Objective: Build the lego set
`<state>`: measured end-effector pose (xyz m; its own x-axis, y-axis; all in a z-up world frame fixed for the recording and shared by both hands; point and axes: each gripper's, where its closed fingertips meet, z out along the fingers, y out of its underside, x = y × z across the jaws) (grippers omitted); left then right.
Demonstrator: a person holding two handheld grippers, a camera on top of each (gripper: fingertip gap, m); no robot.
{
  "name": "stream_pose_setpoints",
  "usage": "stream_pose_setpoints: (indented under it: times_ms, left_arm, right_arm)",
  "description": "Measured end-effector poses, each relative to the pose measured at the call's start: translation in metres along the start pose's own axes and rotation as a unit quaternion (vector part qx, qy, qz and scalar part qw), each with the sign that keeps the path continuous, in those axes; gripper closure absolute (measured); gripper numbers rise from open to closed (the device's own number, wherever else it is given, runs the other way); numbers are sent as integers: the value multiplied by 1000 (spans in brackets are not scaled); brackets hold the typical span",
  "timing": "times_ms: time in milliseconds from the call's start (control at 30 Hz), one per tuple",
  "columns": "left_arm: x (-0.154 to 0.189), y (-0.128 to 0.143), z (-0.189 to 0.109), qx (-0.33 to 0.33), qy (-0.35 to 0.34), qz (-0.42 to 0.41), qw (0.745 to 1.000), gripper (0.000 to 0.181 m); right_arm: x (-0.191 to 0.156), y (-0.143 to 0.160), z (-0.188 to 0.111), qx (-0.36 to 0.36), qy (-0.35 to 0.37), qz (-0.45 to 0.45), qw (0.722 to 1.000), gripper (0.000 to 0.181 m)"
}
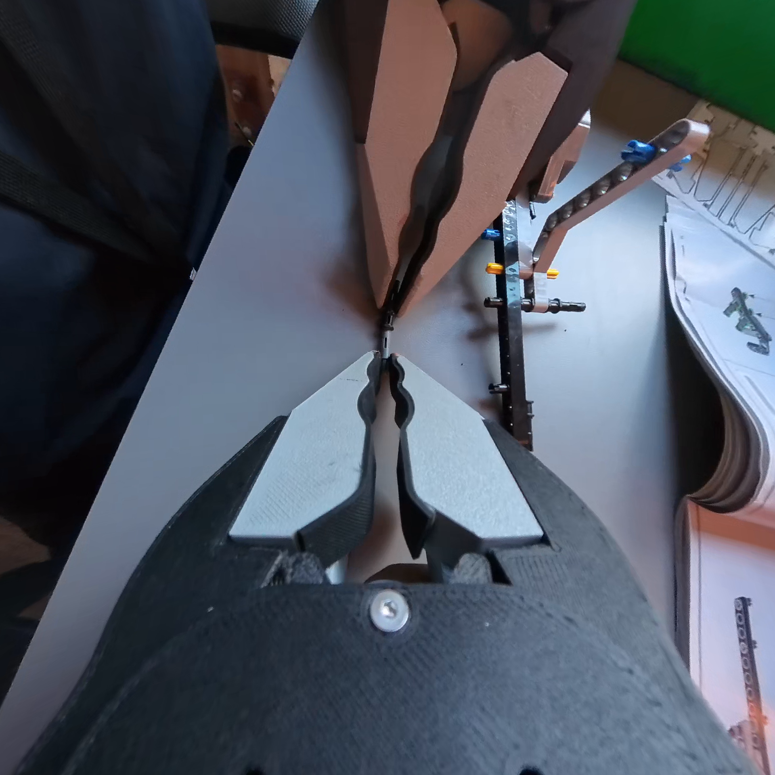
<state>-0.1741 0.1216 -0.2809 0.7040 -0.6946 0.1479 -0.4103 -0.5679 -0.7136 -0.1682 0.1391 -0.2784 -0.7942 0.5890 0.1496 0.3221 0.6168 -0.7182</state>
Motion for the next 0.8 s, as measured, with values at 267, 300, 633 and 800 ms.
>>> stream_pose_setpoints:
  times_ms: [267, 300, 633, 800]
  left_arm:
    - [-2, -1, 0, 3, -1, -15, 1000, 180]
    - [-2, -1, 0, 4, -2, -15, 1000, 180]
    - [-3, -1, 0, 4, -12, -9, 1000, 179]
    - [-2, -1, 0, 4, -13, -8, 1000, 179]
  right_arm:
    - [0, -1, 0, 5, -14, 24, 1000, 181]
    - [2, 0, -1, 5, -16, 39, 999, 181]
    - [3, 5, -7, 13, -13, 49, 999, 167]
    - [1, 10, -9, 5, -7, 39, 999, 166]
